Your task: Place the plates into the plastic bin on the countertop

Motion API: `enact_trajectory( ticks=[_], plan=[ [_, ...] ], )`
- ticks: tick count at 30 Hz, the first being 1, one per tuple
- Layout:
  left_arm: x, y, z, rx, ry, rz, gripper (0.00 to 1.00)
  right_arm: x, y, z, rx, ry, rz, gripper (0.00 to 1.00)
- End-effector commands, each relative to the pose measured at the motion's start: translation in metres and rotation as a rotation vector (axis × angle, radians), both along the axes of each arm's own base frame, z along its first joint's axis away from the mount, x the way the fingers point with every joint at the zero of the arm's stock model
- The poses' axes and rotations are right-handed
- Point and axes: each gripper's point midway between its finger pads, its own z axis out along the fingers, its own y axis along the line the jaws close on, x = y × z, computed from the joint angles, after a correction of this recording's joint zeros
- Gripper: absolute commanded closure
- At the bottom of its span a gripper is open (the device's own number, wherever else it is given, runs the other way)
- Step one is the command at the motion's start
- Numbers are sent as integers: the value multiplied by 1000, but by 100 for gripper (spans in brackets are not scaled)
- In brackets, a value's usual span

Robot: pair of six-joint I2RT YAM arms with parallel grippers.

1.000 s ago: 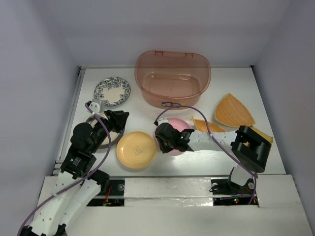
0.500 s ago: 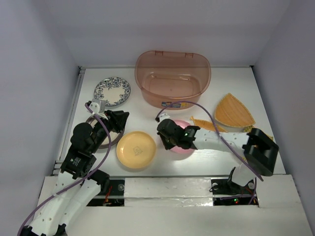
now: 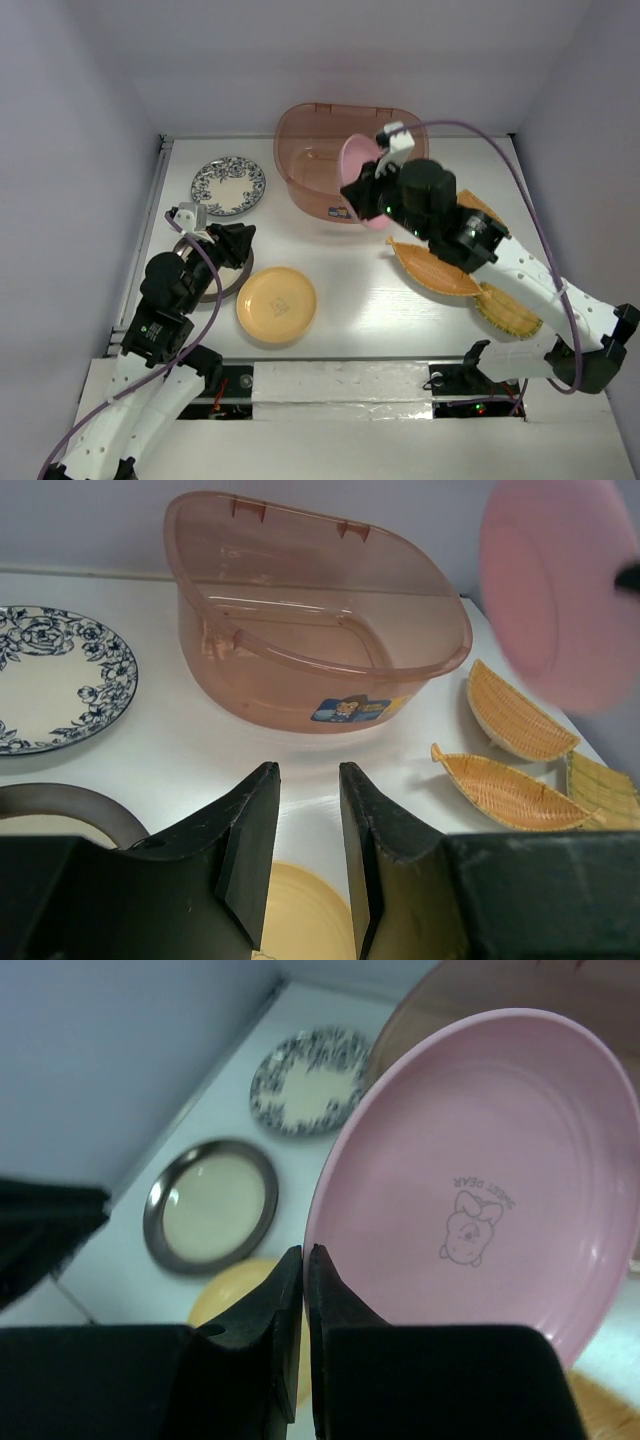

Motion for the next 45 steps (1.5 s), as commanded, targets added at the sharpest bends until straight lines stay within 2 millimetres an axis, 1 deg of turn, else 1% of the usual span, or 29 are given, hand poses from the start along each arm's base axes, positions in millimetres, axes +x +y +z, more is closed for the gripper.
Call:
enact_trajectory(
  ticks=[1,3,4,5,6,7,8,9,11,12,15,16,21,22,26,28,29,30,32,33,34,35,36,37,38,41,42,43,45],
  plan=[
    [-3,7,29,-35,-69,27,73,49,-9,45,-26,-156,-37,100],
    [-4,7,30,-36,-71,27,73,81,-1,33,-91,-154,-53,100],
    [-4,8,30,-37,-73,29,73,98,-7,53,-88,-185,-79,100],
    [-3,8,29,-37,-69,30,73,122,2,29,-152,-160,-83,100],
    [-4,8,29,-35,-70,29,73,136,0,48,-142,-195,-114,100],
    [-3,8,29,-35,-69,32,73,149,-1,43,-178,-196,-123,100],
    [-3,8,28,-34,-67,32,73,166,-7,38,-196,-188,-146,100],
    [-2,8,27,-32,-65,31,73,187,1,11,-228,-151,-137,100],
    [-3,7,27,-32,-65,29,73,211,-2,7,-227,-148,-148,100],
    [-2,7,27,-32,-65,30,73,229,2,-15,-248,-117,-146,100],
    [-2,7,28,-30,-66,31,73,250,8,-50,-284,-65,-144,100],
    [-2,7,29,-31,-67,29,73,261,9,-79,-315,-21,-143,100],
    [-2,7,29,-30,-69,31,73,275,19,-128,-361,51,-128,100],
    [-2,7,29,-29,-68,29,73,276,19,-134,-367,61,-132,97],
    [-1,6,27,-28,-65,24,73,276,14,-139,-358,85,-172,56],
    [-1,6,26,-27,-62,23,73,271,9,-119,-334,61,-189,42],
    [-1,5,26,-26,-61,23,73,267,6,-111,-320,57,-197,42],
    [-1,5,26,-27,-62,23,73,259,3,-85,-286,28,-202,42],
    [-1,5,26,-25,-59,21,73,245,-1,-76,-241,39,-201,46],
    [-1,5,26,-26,-61,21,73,234,1,-68,-200,44,-177,57],
    [-1,5,26,-27,-62,21,73,216,-3,-18,-97,-40,-163,84],
    [-1,5,27,-27,-63,21,73,185,2,9,28,-105,-93,100],
    [-1,5,28,-28,-65,21,73,172,14,-50,-16,14,-36,100],
    [-1,5,27,-27,-62,21,73,159,24,-27,89,-87,3,100],
    [-1,6,27,-27,-62,23,73,124,21,-51,124,-41,32,100],
    [1,5,25,-23,-54,23,73,62,44,-67,215,8,105,100],
    [2,4,23,-20,-47,23,73,45,44,-110,182,82,97,100],
    [2,4,23,-20,-48,20,73,19,61,-118,202,100,154,100],
    [2,3,22,-18,-46,15,73,-3,62,-159,185,193,140,97]
  ],
)
